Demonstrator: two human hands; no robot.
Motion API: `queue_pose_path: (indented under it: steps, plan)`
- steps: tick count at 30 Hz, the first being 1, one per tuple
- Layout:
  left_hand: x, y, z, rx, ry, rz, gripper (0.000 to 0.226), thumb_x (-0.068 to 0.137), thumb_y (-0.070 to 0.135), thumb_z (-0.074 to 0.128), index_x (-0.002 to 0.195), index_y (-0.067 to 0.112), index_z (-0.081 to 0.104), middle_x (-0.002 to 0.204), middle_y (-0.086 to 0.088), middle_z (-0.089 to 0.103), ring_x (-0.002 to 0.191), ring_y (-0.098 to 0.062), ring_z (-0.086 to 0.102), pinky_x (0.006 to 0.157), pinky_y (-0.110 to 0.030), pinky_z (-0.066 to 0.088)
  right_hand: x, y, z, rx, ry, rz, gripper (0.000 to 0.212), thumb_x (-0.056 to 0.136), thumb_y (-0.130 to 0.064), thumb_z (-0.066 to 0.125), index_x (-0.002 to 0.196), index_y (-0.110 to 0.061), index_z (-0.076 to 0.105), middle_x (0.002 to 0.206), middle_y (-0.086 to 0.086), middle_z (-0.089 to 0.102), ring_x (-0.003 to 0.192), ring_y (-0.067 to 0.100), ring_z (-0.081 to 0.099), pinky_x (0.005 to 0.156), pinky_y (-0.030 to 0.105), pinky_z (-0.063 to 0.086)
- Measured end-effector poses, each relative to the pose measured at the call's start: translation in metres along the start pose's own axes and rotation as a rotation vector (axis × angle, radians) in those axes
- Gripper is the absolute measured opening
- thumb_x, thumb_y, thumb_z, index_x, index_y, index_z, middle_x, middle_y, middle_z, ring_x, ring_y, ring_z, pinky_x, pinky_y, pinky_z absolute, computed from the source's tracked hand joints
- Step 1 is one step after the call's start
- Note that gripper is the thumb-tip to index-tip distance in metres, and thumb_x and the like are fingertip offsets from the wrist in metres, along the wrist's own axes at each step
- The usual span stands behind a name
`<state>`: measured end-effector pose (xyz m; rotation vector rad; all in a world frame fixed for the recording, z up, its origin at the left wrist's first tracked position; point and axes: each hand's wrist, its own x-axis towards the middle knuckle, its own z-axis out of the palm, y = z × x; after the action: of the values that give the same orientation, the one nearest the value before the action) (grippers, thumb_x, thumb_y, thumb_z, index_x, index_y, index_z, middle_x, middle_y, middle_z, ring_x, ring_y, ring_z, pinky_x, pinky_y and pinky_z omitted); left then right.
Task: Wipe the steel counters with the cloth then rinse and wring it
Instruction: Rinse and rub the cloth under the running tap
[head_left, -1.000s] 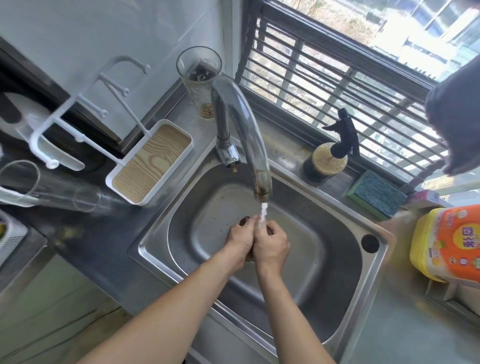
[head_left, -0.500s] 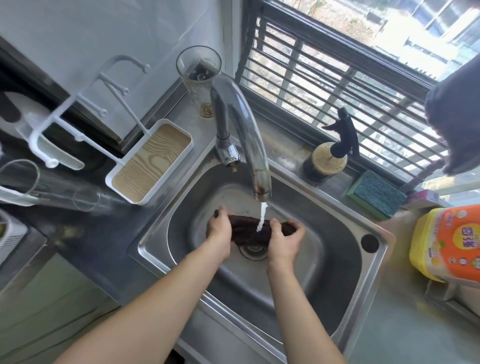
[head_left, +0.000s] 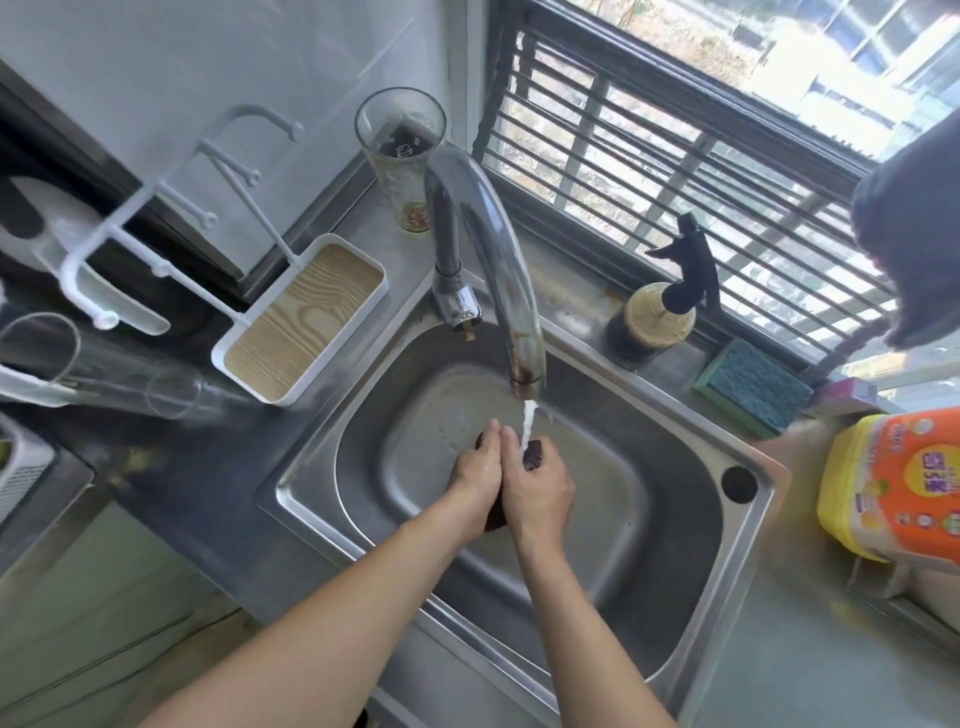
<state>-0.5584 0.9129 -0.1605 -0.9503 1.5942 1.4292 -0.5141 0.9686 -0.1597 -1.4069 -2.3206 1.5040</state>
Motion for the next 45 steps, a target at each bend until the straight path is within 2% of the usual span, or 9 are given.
queue_pose_path:
  steps: [9, 14, 18, 22, 28, 31, 36, 42, 45]
  plan:
    - [0.000, -0.001, -0.006, 0.150, -0.055, 0.134, 0.063, 0.079, 0.064, 0.054, 0.093, 0.008, 0.077, 0.088, -0.008, 0.078, 0.087, -0.025, 0.074, 0.089, -0.046, 0.059, 0.004, -0.007, -0.004, -0.143, -0.005, -0.016, 0.038, 0.099, -0.044, 0.052, 0.073, -0.018, 0.063, 0.080, 0.011, 0.072, 0.084, 0.037, 0.066, 0.071, 0.038, 0.047]
    - [0.002, 0.001, -0.010, 0.018, -0.123, 0.052, 0.057, 0.092, 0.064, 0.052, 0.104, 0.014, 0.075, 0.098, -0.008, 0.077, 0.092, -0.027, 0.074, 0.089, -0.045, 0.059, 0.017, -0.008, -0.007, 0.039, -0.041, 0.185, 0.060, 0.104, -0.057, 0.030, 0.105, -0.016, 0.074, 0.108, 0.012, 0.075, 0.108, 0.034, 0.064, 0.099, 0.044, 0.048]
    - [0.007, -0.004, -0.030, 0.045, -0.318, -0.039, 0.042, 0.086, 0.042, 0.073, 0.113, 0.010, 0.074, 0.100, -0.009, 0.078, 0.091, -0.025, 0.075, 0.082, -0.034, 0.059, 0.023, -0.003, -0.011, 0.239, 0.079, 0.218, 0.021, 0.095, -0.035, 0.063, 0.111, -0.020, 0.062, 0.108, 0.002, 0.070, 0.109, 0.026, 0.065, 0.101, 0.040, 0.049]
    - [0.008, -0.005, -0.037, 0.159, -0.213, -0.017, 0.016, 0.077, 0.031, 0.073, 0.082, 0.015, 0.073, 0.074, -0.005, 0.072, 0.064, -0.021, 0.065, 0.062, -0.030, 0.055, 0.021, 0.001, -0.017, 0.307, 0.185, 0.227, 0.043, 0.086, -0.024, 0.072, 0.125, -0.024, 0.053, 0.116, 0.002, 0.065, 0.104, 0.021, 0.063, 0.096, 0.034, 0.049]
    - [0.017, 0.000, -0.031, -0.077, -0.299, -0.120, 0.059, 0.077, 0.070, 0.066, 0.107, 0.019, 0.076, 0.102, -0.007, 0.077, 0.091, -0.027, 0.073, 0.076, -0.040, 0.058, 0.011, -0.001, -0.007, 0.211, 0.023, 0.071, 0.018, 0.099, -0.036, 0.056, 0.096, -0.026, 0.070, 0.091, -0.011, 0.072, 0.094, 0.012, 0.065, 0.087, 0.032, 0.049]
    - [0.018, 0.000, -0.030, -0.169, -0.128, -0.071, 0.071, 0.066, 0.057, 0.084, 0.118, 0.012, 0.069, 0.104, -0.014, 0.076, 0.091, -0.033, 0.075, 0.068, -0.043, 0.060, 0.009, 0.001, -0.006, 0.151, 0.049, 0.021, 0.009, 0.094, -0.030, 0.062, 0.092, -0.027, 0.071, 0.084, -0.014, 0.071, 0.088, 0.009, 0.066, 0.083, 0.030, 0.049]
    - [0.019, 0.002, -0.027, -0.198, -0.075, -0.006, 0.033, 0.094, 0.029, 0.065, 0.125, 0.017, 0.061, 0.106, -0.014, 0.075, 0.094, -0.033, 0.073, 0.081, -0.051, 0.060, 0.008, 0.006, -0.002, 0.180, -0.039, 0.063, 0.037, 0.086, -0.049, 0.071, 0.115, -0.028, 0.065, 0.094, -0.014, 0.067, 0.096, 0.012, 0.064, 0.091, 0.031, 0.051]
    - [0.002, 0.008, -0.013, -0.066, -0.104, -0.051, 0.060, 0.103, 0.057, 0.034, 0.103, 0.011, 0.072, 0.102, -0.010, 0.074, 0.086, -0.021, 0.069, 0.066, -0.027, 0.053, 0.000, 0.005, 0.009, 0.065, -0.149, -0.051, 0.045, 0.078, -0.065, 0.066, 0.108, -0.032, 0.064, 0.109, -0.004, 0.056, 0.103, 0.010, 0.059, 0.094, 0.022, 0.045]
    - [-0.003, 0.008, -0.007, 0.090, -0.018, 0.094, 0.064, 0.105, 0.056, 0.025, 0.086, 0.016, 0.071, 0.096, -0.010, 0.073, 0.095, -0.025, 0.069, 0.081, -0.027, 0.055, -0.002, 0.004, 0.011, 0.072, -0.084, -0.062, 0.043, 0.082, -0.060, 0.067, 0.107, -0.025, 0.066, 0.099, -0.007, 0.069, 0.094, 0.010, 0.064, 0.088, 0.030, 0.050]
